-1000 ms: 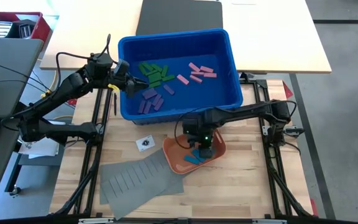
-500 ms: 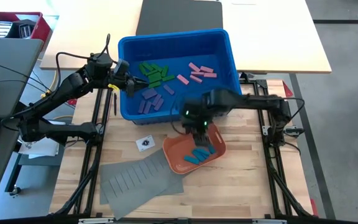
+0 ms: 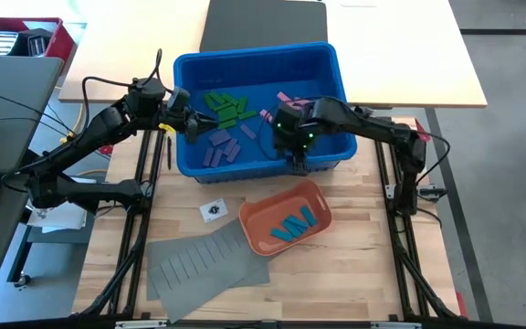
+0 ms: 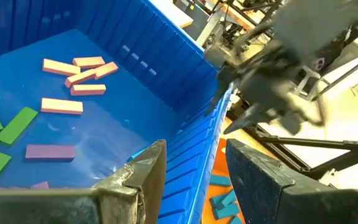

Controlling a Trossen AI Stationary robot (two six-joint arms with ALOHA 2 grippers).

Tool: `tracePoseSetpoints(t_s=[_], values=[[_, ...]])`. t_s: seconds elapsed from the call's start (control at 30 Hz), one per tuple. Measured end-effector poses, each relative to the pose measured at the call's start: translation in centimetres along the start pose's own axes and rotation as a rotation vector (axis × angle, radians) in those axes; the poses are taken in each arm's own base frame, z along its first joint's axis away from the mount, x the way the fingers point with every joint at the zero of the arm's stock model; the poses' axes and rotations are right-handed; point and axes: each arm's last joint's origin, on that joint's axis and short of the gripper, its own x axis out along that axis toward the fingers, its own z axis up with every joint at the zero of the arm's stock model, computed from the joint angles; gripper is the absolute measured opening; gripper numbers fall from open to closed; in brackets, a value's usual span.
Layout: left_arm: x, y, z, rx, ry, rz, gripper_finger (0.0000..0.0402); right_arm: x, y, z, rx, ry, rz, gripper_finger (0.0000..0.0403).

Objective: Sort blocks
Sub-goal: Adjust the blue bin

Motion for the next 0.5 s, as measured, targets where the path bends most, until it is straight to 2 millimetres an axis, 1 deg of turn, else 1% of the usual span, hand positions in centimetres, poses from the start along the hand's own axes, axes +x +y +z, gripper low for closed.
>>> tracePoseSetpoints(t_s=[0.07, 0.17, 0.27, 0.37, 0.43, 0.5], values=[[0.0, 0.0, 0.0, 0.001, 0.000, 0.000, 0.0158, 1.5, -0.4, -0.6, -0.013, 0.041, 0.047, 0.0202], [0.0, 0.0, 0.0, -0.007, 0.000, 0.000, 0.0158, 3.3, -0.5, -1.5, -0.033, 0.103, 0.087, 0.0201], [0.0, 0.0, 0.0, -0.007, 0.000, 0.001, 0.0158, 4.6, -0.5, -1.9, -0.053, 0.126, 0.091, 0.0201], [0.0, 0.1, 0.0, -0.007, -0.008, 0.021, 0.0158, 6.1, -0.6, -2.3, -0.032, 0.146, 0.043, 0.0199], [0.0, 0.1, 0.0, -0.008, -0.014, 0.033, 0.0158, 6.7, -0.6, -2.4, 0.006, 0.141, 0.035, 0.0187], [0.0, 0.1, 0.0, -0.010, -0.015, 0.037, 0.0158, 6.8, -0.6, -2.4, 0.035, 0.146, 0.035, 0.0159]])
